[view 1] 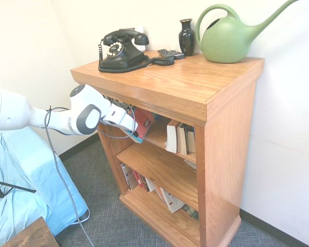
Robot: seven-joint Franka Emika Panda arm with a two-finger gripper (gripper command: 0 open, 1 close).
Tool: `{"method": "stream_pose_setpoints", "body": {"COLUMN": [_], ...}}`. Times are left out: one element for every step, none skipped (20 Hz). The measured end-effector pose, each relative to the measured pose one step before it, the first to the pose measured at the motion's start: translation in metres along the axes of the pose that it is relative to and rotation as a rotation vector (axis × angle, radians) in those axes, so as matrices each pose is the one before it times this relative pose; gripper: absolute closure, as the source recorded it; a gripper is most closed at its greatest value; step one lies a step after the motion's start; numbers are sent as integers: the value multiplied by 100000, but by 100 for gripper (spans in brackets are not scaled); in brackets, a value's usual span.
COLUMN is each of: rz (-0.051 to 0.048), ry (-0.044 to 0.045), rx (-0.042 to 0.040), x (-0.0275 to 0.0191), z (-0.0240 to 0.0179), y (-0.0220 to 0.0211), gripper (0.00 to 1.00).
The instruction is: Organize the shelf
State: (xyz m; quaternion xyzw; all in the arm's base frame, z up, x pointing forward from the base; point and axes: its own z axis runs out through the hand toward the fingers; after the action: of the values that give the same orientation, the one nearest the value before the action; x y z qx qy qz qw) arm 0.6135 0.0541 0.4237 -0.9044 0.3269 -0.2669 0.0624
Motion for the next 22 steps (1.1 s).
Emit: {"method": "stream_pose_setpoints", "body": {"rz": [-43, -12, -4, 44, 47, -113, 193, 131, -39, 89, -127, -31, -38, -87, -205, -384, -922, -925, -330, -128, -207, -72], "ry": [-193, -69, -68, -127, -104, -142, -128, 31, 8, 48, 79, 50, 33, 77, 213, 283, 349, 686, 508, 134, -11, 218], "rx": [-239, -73, -70, -167, -110, -146, -15, 101, 14, -34, -34, -35, -20, -58, -150, -193, -153, -135, -383, -519, -742, -522], "x": [8, -7, -8, 4, -9, -23, -19, -37, -56, -42, -47, -8, -3, -8, -27, -75, -157, -241, -369, -429, -484, -515], "z": [68, 13, 3, 19, 12, 33, 99, -28, -9, -3, -4, 1, 0, 2, -2, -15, -61, -86, -77, -90, -76, -95], "y": [-63, -26, -27, -39, -42, -68, -105, -91, -60, -38, -44, -6, -2, 0, -2, 0, -37, -73, 17, 140, 337, 360], "gripper": [0, 0, 0, 0, 0, 0, 0, 0, 0, 0, 0, 0, 0, 0, 0, 0, 0, 0, 0, 0, 0, 0]}}
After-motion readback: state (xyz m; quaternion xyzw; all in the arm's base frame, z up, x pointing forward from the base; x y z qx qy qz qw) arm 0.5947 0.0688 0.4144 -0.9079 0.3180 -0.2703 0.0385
